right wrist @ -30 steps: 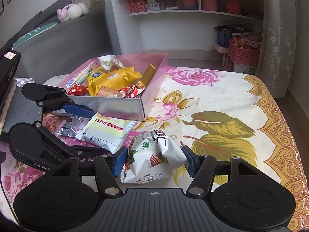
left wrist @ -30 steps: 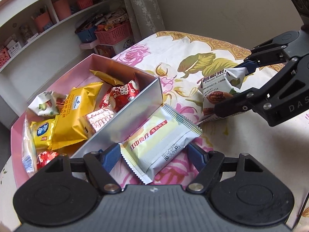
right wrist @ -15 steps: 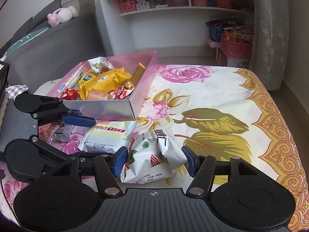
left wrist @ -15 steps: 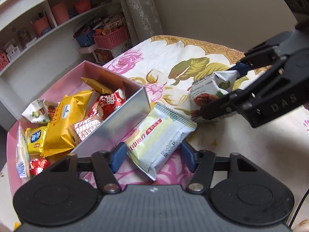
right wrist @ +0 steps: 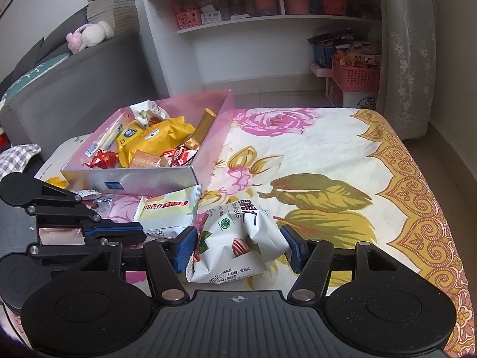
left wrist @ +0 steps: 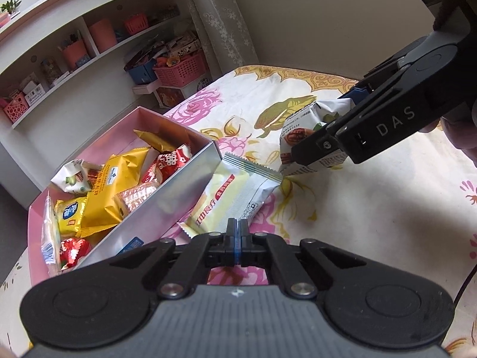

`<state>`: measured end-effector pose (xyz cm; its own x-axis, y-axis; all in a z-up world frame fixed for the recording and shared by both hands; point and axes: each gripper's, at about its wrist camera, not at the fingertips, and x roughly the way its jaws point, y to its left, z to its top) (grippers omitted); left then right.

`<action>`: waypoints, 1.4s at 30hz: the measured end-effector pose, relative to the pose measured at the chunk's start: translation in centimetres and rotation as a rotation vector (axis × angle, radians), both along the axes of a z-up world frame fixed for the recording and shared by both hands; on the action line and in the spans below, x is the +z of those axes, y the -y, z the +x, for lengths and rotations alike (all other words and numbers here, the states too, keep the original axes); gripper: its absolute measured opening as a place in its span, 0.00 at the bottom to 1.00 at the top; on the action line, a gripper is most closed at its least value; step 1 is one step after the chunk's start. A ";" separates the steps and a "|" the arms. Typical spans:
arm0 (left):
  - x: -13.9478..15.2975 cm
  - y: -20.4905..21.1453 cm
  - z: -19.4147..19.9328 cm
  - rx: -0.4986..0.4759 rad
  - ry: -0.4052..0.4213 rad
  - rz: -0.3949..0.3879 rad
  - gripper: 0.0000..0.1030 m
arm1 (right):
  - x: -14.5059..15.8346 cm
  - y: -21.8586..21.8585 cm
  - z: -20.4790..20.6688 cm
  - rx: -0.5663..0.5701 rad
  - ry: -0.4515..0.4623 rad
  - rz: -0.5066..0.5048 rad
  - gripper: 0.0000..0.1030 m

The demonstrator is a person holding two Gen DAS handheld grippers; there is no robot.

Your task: Organize snacks

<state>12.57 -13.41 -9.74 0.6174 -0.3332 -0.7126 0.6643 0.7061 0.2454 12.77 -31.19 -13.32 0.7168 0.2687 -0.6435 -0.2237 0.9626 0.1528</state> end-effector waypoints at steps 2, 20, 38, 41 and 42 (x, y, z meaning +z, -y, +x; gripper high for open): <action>0.2 -0.3 -0.1 0.008 -0.004 -0.013 0.00 | 0.2 0.1 0.0 -0.003 0.003 0.003 0.59; 0.2 1.2 3.8 0.332 -0.120 -0.136 0.95 | 0.6 1.5 0.3 -0.039 -0.003 0.043 0.59; -0.3 2.2 2.7 0.395 -0.189 -0.132 0.06 | 0.9 1.5 0.1 -0.031 0.000 0.043 0.59; -0.1 1.5 2.3 0.386 -0.190 -0.145 0.05 | 1.1 1.2 0.1 -0.027 0.006 0.044 0.59; 0.0 1.2 2.3 0.387 -0.189 -0.151 0.04 | 1.2 1.1 0.1 -0.025 0.007 0.044 0.59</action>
<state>14.82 -14.63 -9.74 0.5804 -0.2127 -0.7861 0.3676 0.9298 0.0199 12.90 -32.32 -12.13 0.7281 0.2787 -0.6263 -0.2013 0.9603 0.1934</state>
